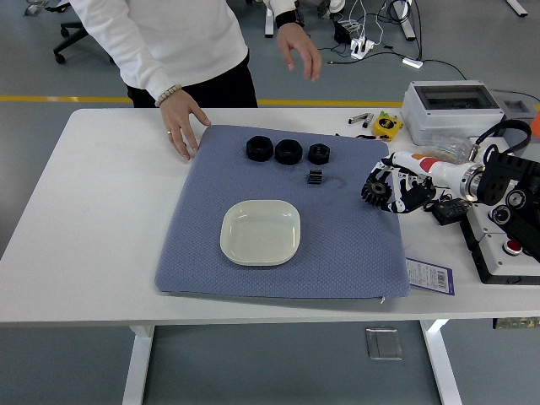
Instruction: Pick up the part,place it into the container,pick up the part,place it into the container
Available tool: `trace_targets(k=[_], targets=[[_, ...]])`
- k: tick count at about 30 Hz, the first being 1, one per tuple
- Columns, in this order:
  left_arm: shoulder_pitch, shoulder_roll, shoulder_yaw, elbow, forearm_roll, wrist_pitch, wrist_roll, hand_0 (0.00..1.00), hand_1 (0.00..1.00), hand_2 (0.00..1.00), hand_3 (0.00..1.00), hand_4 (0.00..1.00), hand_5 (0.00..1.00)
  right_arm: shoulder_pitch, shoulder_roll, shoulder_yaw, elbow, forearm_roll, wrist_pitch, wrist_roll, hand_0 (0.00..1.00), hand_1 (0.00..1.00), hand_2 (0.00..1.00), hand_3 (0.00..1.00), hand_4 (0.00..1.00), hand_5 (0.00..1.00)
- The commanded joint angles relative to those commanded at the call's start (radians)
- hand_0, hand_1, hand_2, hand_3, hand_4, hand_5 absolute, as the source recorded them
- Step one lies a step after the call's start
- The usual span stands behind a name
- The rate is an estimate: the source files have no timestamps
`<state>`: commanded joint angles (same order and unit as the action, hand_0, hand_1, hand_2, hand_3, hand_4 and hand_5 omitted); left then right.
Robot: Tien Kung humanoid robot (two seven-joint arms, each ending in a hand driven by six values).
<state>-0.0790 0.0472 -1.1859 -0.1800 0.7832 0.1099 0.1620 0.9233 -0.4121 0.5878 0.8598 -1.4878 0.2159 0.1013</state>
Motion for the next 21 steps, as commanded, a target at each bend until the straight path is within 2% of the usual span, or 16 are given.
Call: trace_targets(k=[14, 21], targets=[[-0.004, 0.000, -0.006, 0.000, 0.010, 0.001, -0.001, 0.918, 0.883, 0.877, 0.582, 0.525, 0.699, -0.029, 0.013, -0.005, -0.030, 0.330, 0.021, -0.034, 0.146, 0.272, 0.381, 0.422, 0.200, 0.002], [-0.004, 0.001, -0.005, 0.000, 0.008, 0.001, -0.002, 0.918, 0.883, 0.876, 0.582, 0.523, 0.697, -0.029, 0.010, 0.002, -0.032, 0.424, 0.019, -0.044, 0.150, 0.276, 0.384, 0.424, 0.204, 0.002]])
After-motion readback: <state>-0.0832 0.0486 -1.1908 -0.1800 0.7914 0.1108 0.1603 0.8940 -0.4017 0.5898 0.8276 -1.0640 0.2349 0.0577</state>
